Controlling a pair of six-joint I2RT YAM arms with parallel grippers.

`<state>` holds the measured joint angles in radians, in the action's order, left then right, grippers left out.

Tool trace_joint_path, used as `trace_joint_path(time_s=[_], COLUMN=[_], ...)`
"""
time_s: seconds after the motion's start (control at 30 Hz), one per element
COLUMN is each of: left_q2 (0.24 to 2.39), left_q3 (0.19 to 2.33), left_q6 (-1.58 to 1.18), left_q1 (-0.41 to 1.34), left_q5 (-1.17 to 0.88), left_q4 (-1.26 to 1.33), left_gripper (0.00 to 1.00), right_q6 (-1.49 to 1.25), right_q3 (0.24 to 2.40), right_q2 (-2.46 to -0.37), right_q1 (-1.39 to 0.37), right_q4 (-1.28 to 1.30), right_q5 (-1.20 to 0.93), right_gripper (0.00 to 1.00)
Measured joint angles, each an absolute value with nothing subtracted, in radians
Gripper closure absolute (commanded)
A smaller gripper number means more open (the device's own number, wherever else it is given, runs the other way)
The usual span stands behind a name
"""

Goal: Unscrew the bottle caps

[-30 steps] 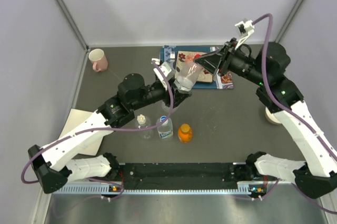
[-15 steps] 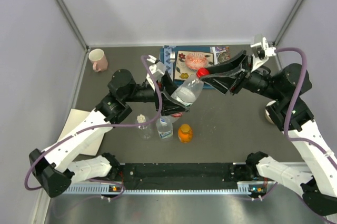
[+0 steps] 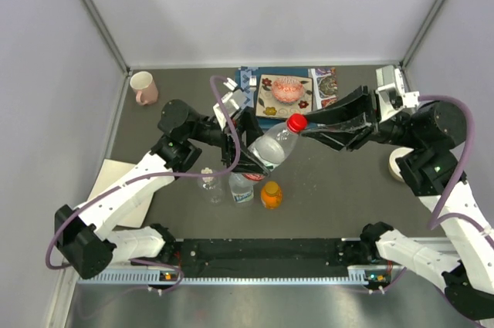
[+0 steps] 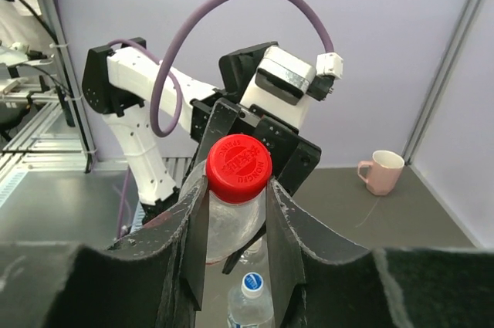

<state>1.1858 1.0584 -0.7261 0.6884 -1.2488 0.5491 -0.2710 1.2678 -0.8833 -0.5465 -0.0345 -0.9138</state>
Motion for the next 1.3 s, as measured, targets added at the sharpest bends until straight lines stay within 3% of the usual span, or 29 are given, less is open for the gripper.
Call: trace_joint_path(time_s=[0.03,0.1,0.13,0.23,0.27,0.73,1.07,1.3], left_q2=[1.187,1.187,1.187,1.182,1.179,1.114,1.115,1.143], left_q3=[1.058,1.060,1.065,1.098,1.110,1.147,1.147,1.147], left_q6=[-0.731,-0.712,-0.683,-0.566,-0.526,-0.089,0.068,0.141], left_q1=[0.688,0.688,0.688,0.688,0.688,0.844,1.026,1.114], left_q5=[-1.255,-1.257,-1.249,-1.178,-1.125,-0.397,0.179,0.403], left_q4=[0.555,0.540,0.506,0.361,0.309,-0.077,-0.097,-0.070], left_gripper=[0.56,0.56,0.56,0.57,0.57,0.59,0.59,0.60], right_q6=[-0.267,-0.262,-0.261,-0.261,-0.262,-0.416,-0.615,-0.661], right_q3=[1.270,1.271,1.272,1.278,1.284,1.418,1.501,1.502], right_q2=[-0.883,-0.881,-0.879,-0.873,-0.873,-0.934,-1.077,-1.117], right_q1=[-0.546,-0.547,-0.547,-0.545,-0.548,-0.548,-0.567,-0.604], right_q4=[-0.033,-0.025,-0.018,0.032,0.055,0.233,0.393,0.431], right_q5=[-0.920,-0.918,-0.911,-0.876,-0.866,-0.434,-0.191,-0.107], right_gripper=[1.00,0.74,0.34,0.04,0.01,0.01,0.06,0.08])
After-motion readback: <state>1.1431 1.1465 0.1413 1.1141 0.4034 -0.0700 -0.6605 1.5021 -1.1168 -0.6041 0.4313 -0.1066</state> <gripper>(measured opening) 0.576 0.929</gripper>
